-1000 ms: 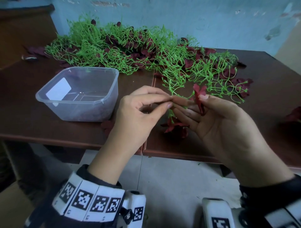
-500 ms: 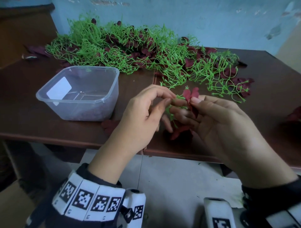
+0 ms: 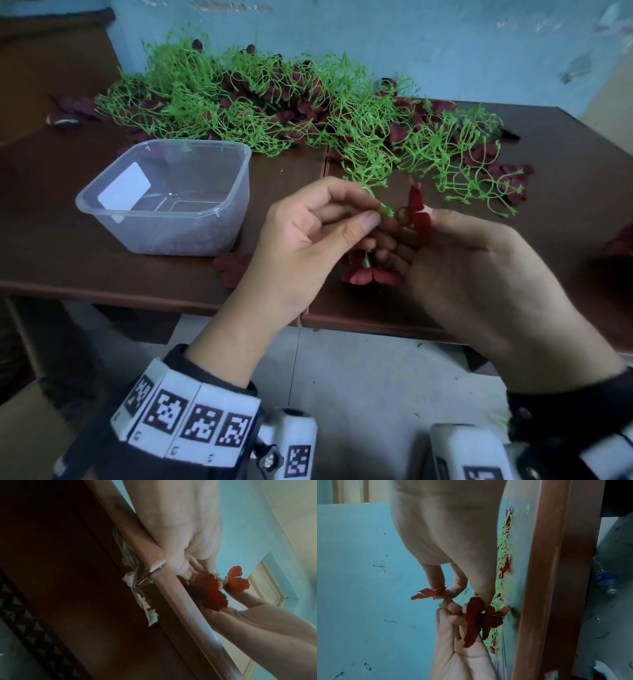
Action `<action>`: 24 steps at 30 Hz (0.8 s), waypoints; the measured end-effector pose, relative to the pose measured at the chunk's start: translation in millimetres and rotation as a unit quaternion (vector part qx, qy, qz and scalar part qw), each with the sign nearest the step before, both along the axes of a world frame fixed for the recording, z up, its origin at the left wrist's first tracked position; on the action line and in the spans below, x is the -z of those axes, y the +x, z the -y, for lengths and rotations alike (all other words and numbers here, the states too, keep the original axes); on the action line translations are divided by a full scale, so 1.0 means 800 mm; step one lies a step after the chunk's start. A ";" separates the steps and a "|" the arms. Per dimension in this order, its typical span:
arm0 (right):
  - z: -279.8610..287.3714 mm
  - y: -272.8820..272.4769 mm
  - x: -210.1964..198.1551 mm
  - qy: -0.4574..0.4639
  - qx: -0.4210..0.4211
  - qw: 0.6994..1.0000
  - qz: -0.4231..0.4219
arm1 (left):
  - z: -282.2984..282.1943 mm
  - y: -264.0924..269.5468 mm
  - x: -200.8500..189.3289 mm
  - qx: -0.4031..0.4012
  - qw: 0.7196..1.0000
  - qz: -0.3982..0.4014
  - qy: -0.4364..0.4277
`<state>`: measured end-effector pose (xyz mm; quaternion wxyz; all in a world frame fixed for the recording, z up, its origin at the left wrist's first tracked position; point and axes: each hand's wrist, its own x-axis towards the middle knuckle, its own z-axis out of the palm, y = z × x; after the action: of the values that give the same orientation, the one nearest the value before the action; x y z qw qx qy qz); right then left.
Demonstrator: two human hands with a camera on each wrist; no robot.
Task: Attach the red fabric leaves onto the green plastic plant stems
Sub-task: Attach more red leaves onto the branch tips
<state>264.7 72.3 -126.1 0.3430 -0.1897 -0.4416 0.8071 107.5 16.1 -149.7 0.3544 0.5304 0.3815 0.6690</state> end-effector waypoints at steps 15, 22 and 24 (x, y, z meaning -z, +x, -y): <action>-0.002 0.001 0.005 0.001 -0.009 1.000 -0.022 | -0.002 0.000 0.001 0.034 0.999 0.007 -0.033; 0.002 -0.002 0.002 0.017 -0.003 1.000 0.005 | 0.000 0.000 0.001 0.035 0.999 0.001 -0.018; 0.003 -0.003 0.002 0.019 -0.002 1.000 -0.002 | 0.000 0.000 0.000 0.037 0.999 0.001 -0.016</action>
<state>262.4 69.7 -127.9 0.3458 -0.1812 -0.4562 0.7997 107.5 15.9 -149.8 0.3877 0.5378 0.3721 0.6496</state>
